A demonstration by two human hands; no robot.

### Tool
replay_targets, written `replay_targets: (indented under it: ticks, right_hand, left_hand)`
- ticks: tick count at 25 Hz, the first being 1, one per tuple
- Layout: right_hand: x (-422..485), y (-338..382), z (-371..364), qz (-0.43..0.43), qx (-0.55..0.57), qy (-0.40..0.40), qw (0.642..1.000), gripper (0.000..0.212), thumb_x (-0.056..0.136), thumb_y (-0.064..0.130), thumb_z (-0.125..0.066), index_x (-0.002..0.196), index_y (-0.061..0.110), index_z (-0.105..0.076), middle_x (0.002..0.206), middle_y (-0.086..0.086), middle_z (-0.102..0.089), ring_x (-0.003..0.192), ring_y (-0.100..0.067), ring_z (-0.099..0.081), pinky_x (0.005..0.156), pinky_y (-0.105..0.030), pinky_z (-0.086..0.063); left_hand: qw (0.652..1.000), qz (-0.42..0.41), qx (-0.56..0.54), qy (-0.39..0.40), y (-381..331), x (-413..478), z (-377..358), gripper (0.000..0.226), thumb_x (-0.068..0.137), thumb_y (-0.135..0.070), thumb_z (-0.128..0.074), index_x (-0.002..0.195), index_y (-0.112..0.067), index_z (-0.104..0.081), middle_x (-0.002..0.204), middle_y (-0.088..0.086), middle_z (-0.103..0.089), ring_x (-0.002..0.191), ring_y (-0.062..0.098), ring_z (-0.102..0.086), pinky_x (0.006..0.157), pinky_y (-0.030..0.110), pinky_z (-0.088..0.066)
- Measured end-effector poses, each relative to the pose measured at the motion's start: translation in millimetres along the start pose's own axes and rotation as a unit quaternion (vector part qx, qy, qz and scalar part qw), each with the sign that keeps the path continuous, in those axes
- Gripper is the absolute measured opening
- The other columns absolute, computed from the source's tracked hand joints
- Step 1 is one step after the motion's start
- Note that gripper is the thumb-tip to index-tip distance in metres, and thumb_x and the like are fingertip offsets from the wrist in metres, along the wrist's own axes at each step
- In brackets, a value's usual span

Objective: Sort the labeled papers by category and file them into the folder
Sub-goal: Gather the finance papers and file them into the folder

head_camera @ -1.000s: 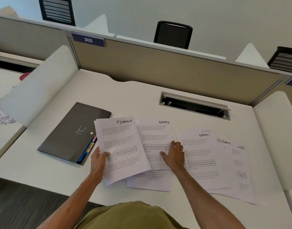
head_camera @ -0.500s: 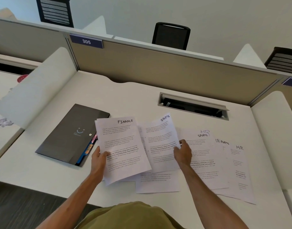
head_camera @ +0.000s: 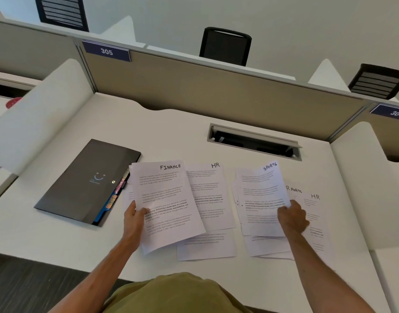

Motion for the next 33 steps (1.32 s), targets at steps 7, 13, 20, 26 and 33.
replay_targets:
  ticks: [7,13,20,26,33]
  right_hand:
    - [1,-13,-6,-0.011,-0.009,-0.033,0.999,0.061,0.079,0.010,-0.072,0.136,0.010,-0.052,0.133,-0.020,-0.056,0.127,-0.039,-0.045,0.106,-0.060,-0.036]
    - [-51,64,-42,0.191,0.015,-0.014,0.981,0.017,0.086,0.015,-0.072,0.102,0.021,-0.069,0.099,0.000,-0.070,0.099,-0.027,-0.063,0.084,-0.041,-0.042]
    - [-94,111,-99,0.288,-0.060,0.092,0.951,0.045,0.088,0.058,-0.070,0.116,0.023,-0.066,0.113,0.004,-0.067,0.111,-0.021,-0.062,0.091,-0.045,-0.047]
    - [-107,108,-111,0.286,-0.133,0.133,0.940,0.092,0.075,0.074,-0.075,0.144,0.019,-0.048,0.141,-0.005,-0.047,0.131,-0.027,-0.047,0.101,-0.050,-0.044]
    - [-106,112,-113,0.261,-0.110,0.146,0.948,0.082,0.074,0.063,-0.084,0.140,0.025,-0.053,0.136,-0.006,-0.049,0.129,-0.028,-0.048,0.100,-0.050,-0.045]
  left_hand:
    - [1.000,-0.002,0.014,-0.003,-2,0,2,0.040,0.100,0.000,-0.055,0.137,-0.015,-0.060,0.129,0.006,-0.070,0.096,0.026,-0.069,0.070,0.038,-0.055]
    - [0.999,-0.014,0.044,-0.011,-11,4,6,0.041,0.099,0.000,-0.054,0.136,-0.016,-0.061,0.127,0.007,-0.070,0.094,0.026,-0.070,0.069,0.037,-0.054]
    - [0.998,-0.008,0.021,-0.060,-8,6,45,0.041,0.099,-0.001,-0.055,0.134,-0.021,-0.060,0.120,0.001,-0.069,0.094,0.024,-0.067,0.079,0.045,-0.050]
    - [0.995,-0.008,-0.005,-0.099,4,-1,75,0.031,0.098,0.002,-0.054,0.125,-0.009,-0.063,0.120,0.005,-0.069,0.099,0.028,-0.066,0.084,0.044,-0.048]
    - [0.993,0.003,-0.025,-0.113,20,-8,89,0.030,0.101,-0.002,-0.056,0.130,-0.009,-0.060,0.124,0.004,-0.068,0.102,0.027,-0.068,0.085,0.045,-0.050]
Point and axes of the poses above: each hand's wrist, its own x-axis towards the middle knuckle, its own z-axis out of the back of the hand, y = z × x, the point moved 5 cm from there along x, towards the middle knuckle
